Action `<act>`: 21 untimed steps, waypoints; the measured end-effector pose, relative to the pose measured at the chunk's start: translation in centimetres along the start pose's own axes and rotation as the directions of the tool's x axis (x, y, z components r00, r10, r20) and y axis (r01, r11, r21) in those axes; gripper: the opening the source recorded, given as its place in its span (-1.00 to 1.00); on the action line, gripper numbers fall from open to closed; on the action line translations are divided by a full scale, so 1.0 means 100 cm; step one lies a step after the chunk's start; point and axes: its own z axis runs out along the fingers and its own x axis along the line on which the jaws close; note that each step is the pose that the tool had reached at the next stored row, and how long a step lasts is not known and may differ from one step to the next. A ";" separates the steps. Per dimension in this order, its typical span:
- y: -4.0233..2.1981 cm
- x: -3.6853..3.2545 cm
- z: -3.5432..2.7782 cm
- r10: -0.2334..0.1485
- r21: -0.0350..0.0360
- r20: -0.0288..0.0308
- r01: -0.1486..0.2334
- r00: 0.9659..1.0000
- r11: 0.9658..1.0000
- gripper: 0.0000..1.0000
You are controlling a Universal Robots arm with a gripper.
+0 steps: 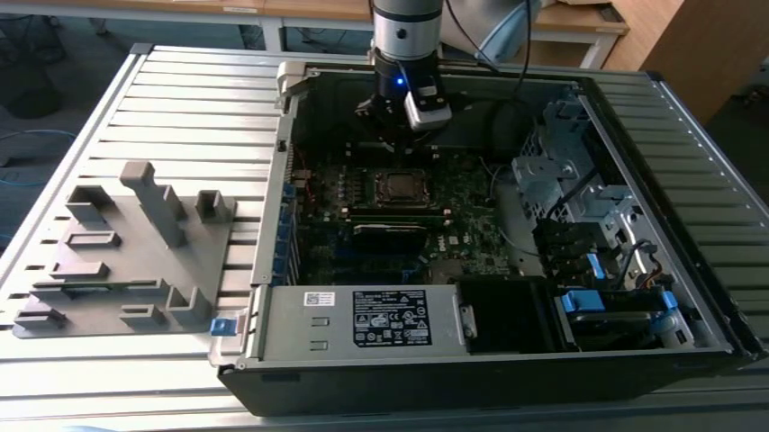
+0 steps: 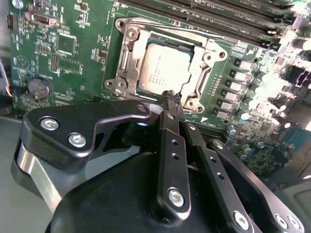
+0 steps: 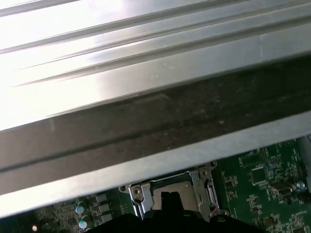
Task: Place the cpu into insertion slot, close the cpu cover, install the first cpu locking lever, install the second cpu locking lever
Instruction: 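Install the first cpu locking lever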
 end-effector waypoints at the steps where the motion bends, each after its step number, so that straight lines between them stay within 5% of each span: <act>1: 0.0000 0.0000 0.0000 -0.005 0.000 -0.001 0.005 1.000 1.000 -0.79; 3: -0.0001 0.0000 0.0000 -0.010 -0.006 -0.003 0.010 1.000 1.000 -0.79; 4: -0.0001 0.0000 0.0000 -0.010 -0.017 -0.006 0.010 1.000 1.000 -0.79; 7: -0.0002 -0.0001 0.0000 -0.012 -0.033 -0.010 0.012 1.000 0.999 -0.79; 9: -0.0005 -0.0001 0.0000 -0.013 -0.053 -0.015 0.012 1.000 0.999 -0.79; 11: -0.0006 -0.0002 0.0001 -0.013 -0.082 -0.021 0.011 1.000 0.997 -0.79; 12: -0.0006 -0.0001 0.0001 -0.013 -0.088 -0.023 0.011 1.000 0.996 -0.79; 21: 0.0010 -0.0068 0.0006 -0.017 -0.088 -0.023 0.015 1.000 0.996 -0.79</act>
